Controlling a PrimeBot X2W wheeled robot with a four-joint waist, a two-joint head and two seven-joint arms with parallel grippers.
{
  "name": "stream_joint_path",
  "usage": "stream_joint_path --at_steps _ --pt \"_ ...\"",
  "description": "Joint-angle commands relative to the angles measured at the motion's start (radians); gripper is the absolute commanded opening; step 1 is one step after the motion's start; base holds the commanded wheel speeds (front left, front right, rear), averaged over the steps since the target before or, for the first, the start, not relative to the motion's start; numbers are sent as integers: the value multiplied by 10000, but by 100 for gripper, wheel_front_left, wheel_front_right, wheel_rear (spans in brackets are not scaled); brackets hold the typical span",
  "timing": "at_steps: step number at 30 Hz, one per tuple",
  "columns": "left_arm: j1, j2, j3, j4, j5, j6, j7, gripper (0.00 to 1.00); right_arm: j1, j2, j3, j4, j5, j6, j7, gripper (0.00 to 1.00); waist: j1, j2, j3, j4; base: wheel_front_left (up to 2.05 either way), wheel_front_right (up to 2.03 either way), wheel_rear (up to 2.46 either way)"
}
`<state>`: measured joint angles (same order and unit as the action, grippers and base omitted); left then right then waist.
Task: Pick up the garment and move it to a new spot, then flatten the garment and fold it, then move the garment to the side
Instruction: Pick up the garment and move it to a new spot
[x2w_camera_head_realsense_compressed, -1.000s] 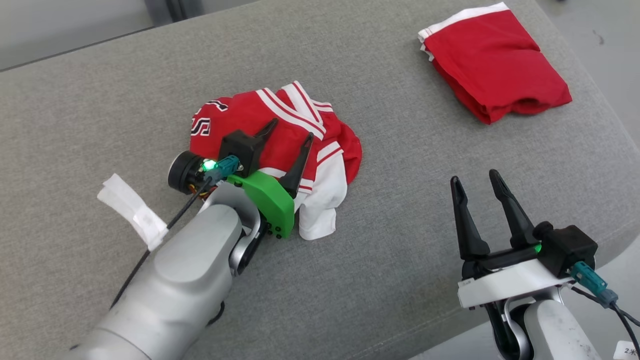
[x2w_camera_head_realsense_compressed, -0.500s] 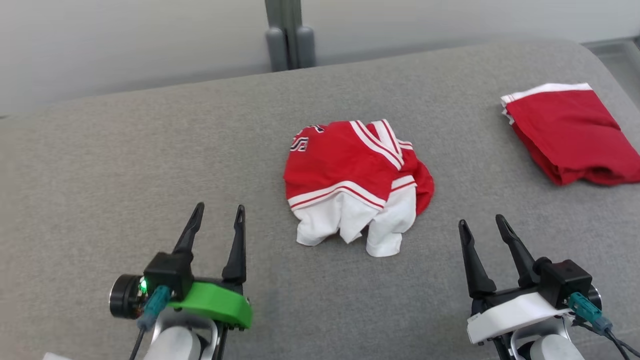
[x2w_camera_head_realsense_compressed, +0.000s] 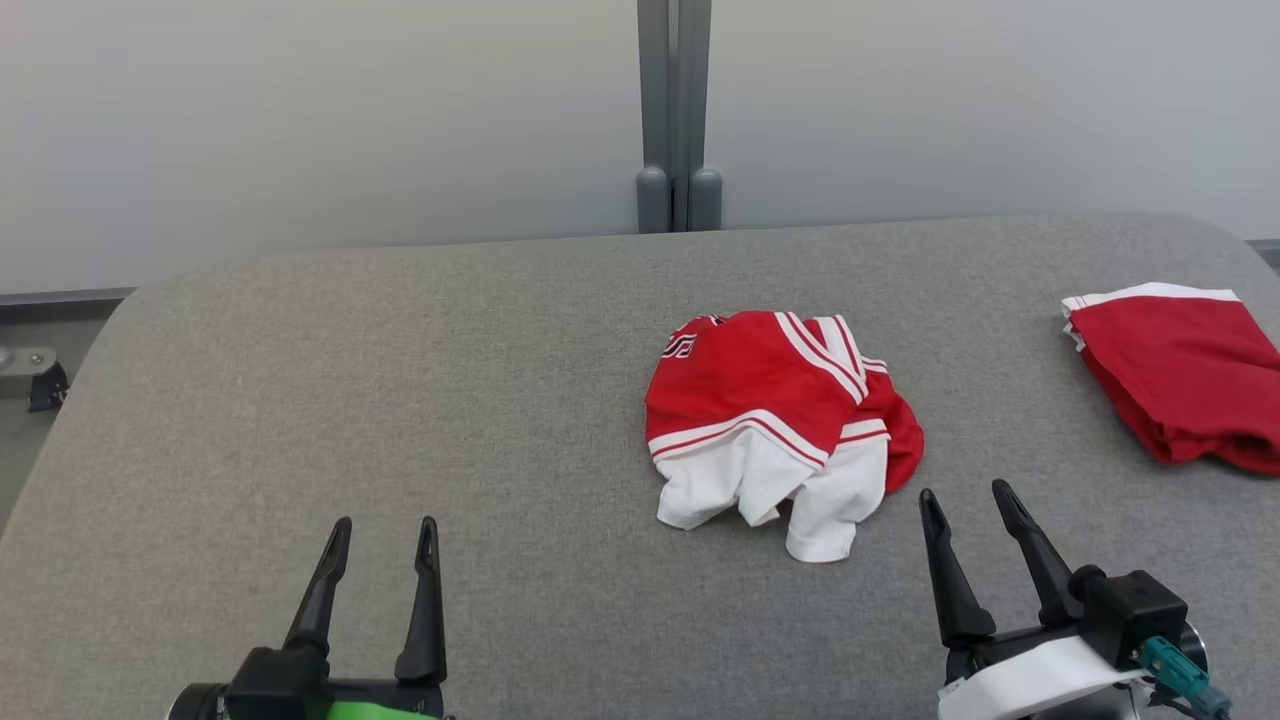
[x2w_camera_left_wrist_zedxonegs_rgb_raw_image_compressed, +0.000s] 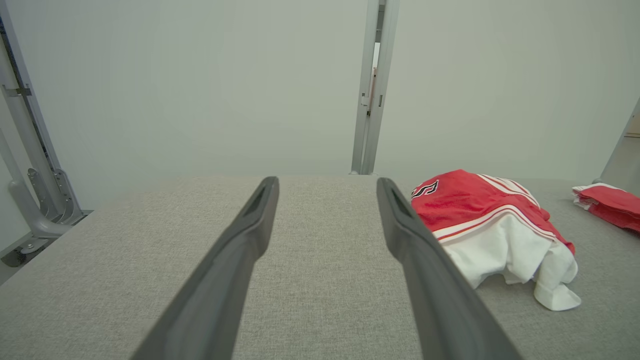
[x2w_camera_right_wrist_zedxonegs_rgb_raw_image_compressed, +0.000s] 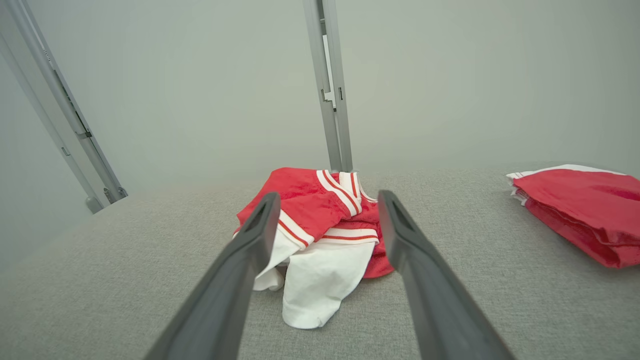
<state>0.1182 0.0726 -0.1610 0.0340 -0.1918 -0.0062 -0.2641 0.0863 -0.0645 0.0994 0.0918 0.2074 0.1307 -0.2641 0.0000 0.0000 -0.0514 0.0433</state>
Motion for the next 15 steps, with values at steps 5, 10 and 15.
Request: stream_joint_path --at_steps 5,10,15 --pt "322 -163 266 -50 317 -342 0 100 256 72 -105 -65 -74 0 -3 100 0 0 -207 26 0 0 0" --pt "380 -208 341 -10 450 -508 0 100 317 96 -88 -47 -83 0 -3 100 0 0 -320 -24 0 0 0" --pt "456 -219 324 16 395 -548 0 100 327 110 -148 14 -96 0 -3 100 0 0 -363 -31 0 0 0"
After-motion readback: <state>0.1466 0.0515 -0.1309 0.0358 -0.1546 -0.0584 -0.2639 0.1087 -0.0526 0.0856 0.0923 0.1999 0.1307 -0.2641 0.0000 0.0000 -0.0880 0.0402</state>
